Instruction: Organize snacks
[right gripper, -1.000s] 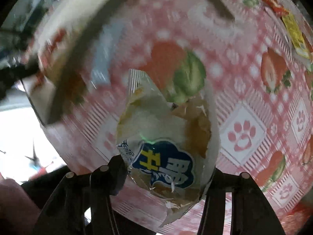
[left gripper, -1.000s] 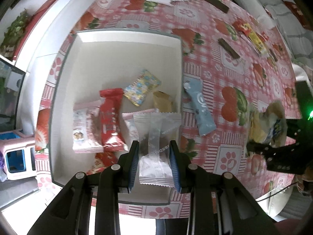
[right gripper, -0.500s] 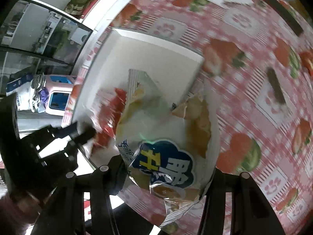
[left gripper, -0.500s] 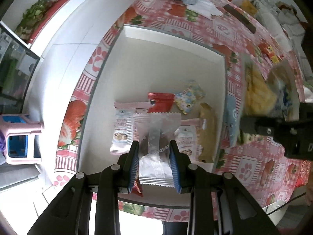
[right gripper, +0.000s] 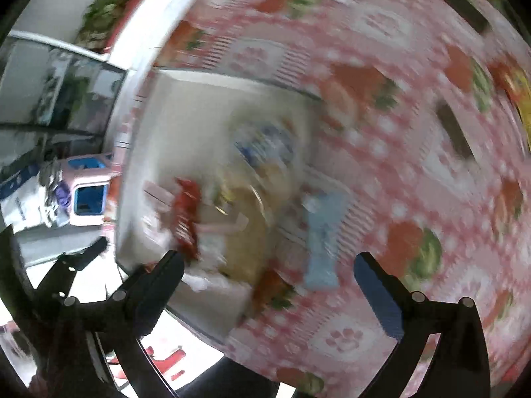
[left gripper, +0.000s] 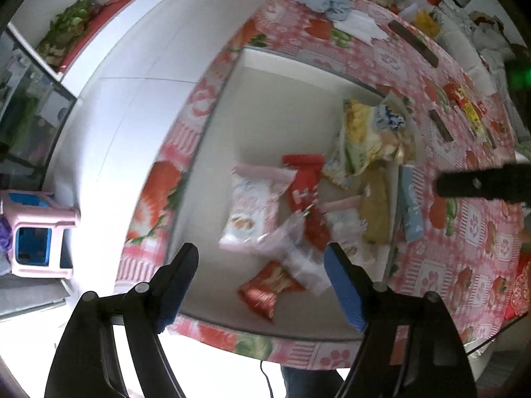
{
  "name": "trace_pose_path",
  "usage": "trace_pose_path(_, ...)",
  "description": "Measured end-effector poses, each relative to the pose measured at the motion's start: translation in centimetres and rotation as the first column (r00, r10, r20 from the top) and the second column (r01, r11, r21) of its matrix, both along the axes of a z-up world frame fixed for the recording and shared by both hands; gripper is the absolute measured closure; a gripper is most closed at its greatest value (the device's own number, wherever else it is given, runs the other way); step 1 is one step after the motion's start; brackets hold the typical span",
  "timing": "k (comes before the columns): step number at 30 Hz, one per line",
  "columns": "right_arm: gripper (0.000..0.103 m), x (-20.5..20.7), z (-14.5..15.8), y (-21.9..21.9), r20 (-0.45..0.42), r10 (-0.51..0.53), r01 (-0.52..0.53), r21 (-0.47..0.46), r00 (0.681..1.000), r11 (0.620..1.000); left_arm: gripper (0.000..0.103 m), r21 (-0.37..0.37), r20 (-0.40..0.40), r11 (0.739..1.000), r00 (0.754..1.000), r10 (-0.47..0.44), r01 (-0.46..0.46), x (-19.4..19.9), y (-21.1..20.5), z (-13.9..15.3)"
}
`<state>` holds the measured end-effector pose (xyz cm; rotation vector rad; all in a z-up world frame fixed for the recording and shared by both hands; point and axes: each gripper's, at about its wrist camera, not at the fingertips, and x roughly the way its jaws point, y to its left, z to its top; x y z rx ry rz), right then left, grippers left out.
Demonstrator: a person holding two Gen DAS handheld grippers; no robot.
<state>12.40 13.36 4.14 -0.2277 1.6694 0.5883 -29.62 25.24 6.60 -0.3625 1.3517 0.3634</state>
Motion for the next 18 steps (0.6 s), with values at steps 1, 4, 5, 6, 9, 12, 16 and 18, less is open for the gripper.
trace_pose_path(1, 0.0, -0.1, -0.1, -1.3, -0.007, -0.026, 0.026, -0.008, 1.0, 1.0, 0.022, 0.007, 0.01, 1.0, 1.0, 0.02, -0.02, -1.0, 0.3, 0.4)
trace_pose_path(4, 0.0, -0.6, -0.7, -5.9, -0.031, -0.111, 0.11, -0.05, 0.993, 0.993, 0.022, 0.026, 0.046, 0.995, 0.994, 0.095, -0.096, -3.8, 1.1, 1.2)
trace_pose_path(5, 0.0, -0.9, -0.9, -7.6, -0.036, -0.141, 0.138, -0.07, 0.989, 0.988, 0.022, 0.031, 0.052, 0.991, 0.991, 0.127, -0.128, -4.9, 1.4, 1.3)
trace_pose_path(6, 0.0, -1.1, -1.0, -8.8, -0.039, -0.164, 0.16, -0.08, 0.986, 0.984, 0.022, 0.038, 0.058, 0.986, 0.985, 0.16, -0.162, -6.1, 1.6, 1.5)
trace_pose_path(9, 0.0, -2.4, -0.3, -13.6, -0.025, -0.244, 0.241, -0.092, 0.969, 0.966, 0.022, 0.066, 0.072, 0.962, 0.963, 0.261, -0.265, -10.4, 1.8, 1.7)
trace_pose_path(12, 0.0, -4.1, 0.4, -17.3, -0.006, -0.283, 0.281, -0.083, 0.959, 0.956, 0.022, 0.092, 0.083, 0.937, 0.94, 0.331, -0.338, -14.2, 0.9, 1.8)
trace_pose_path(16, 0.0, -8.0, 1.4, -23.2, 0.035, -0.306, 0.308, -0.085, 0.951, 0.948, 0.022, 0.087, 0.084, 0.9, 0.903, 0.421, -0.427, -20.2, -2.3, 1.4)
trace_pose_path(18, 0.0, -10.0, 1.6, -25.9, 0.046, -0.327, 0.33, -0.089, 0.944, 0.94, 0.022, 0.075, 0.078, 0.893, 0.895, 0.439, -0.445, -22.6, -4.2, 0.9)
